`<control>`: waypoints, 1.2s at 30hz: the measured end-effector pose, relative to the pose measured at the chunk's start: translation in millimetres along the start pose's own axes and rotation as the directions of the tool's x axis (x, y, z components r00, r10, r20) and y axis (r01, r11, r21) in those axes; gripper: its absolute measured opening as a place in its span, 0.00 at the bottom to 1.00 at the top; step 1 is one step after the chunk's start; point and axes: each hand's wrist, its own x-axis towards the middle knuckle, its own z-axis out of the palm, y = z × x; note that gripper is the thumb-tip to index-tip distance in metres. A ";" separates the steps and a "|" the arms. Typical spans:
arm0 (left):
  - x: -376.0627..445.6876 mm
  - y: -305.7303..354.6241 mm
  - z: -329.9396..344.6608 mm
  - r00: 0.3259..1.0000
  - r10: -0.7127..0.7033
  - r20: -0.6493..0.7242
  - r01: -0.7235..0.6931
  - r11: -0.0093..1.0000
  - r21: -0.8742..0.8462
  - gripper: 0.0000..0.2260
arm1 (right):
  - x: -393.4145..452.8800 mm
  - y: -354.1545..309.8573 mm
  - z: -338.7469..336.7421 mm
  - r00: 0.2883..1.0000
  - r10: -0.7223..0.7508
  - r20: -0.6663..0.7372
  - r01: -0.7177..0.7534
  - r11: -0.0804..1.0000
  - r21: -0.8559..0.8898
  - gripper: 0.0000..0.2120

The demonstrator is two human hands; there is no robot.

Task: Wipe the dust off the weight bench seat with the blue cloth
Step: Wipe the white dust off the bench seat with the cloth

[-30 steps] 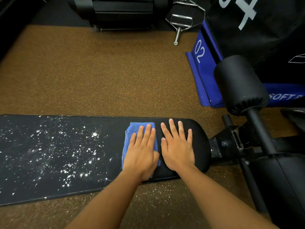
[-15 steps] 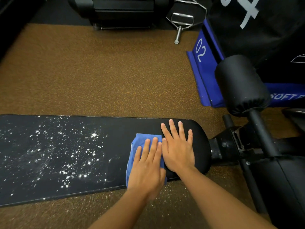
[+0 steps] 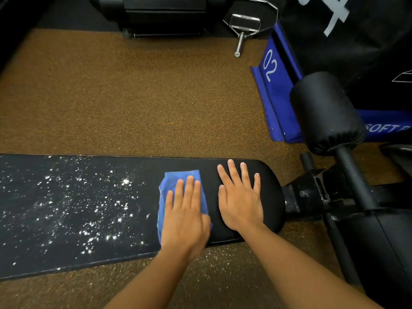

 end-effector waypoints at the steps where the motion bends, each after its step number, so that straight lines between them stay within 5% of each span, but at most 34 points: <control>1: -5.7 3.8 3.5 1.000 0.015 0.010 -0.015 1.000 0.008 0.33 | 0.0 0.1 0.1 1.000 0.003 -0.003 -0.003 1.000 -0.001 0.27; 7: 29.5 0.5 8.7 0.980 0.197 0.013 -0.197 0.974 0.112 0.31 | 0.3 0.2 1.3 1.000 0.006 -0.006 -0.006 1.000 -0.004 0.28; 18: 23.0 -12.9 7.6 0.993 0.031 -0.112 -0.029 0.999 0.024 0.30 | -0.9 1.8 0.8 1.000 -0.002 -0.023 0.002 1.000 -0.010 0.27; 27: 10.7 6.2 13.5 0.988 0.155 -0.008 -0.153 0.981 0.121 0.28 | -2.1 -2.0 0.9 1.000 0.014 -0.012 -0.015 0.998 -0.056 0.28; 33: 17.4 -33.8 -0.2 1.000 -0.025 0.006 0.024 0.991 0.129 0.30 | -2.3 0.5 0.0 1.000 0.008 -0.007 -0.009 0.999 -0.052 0.27; 36: -23.0 -32.5 4.9 0.994 -0.061 -0.090 0.070 0.993 0.095 0.30 | -2.4 -0.8 1.2 1.000 0.020 -0.007 -0.021 0.998 -0.058 0.27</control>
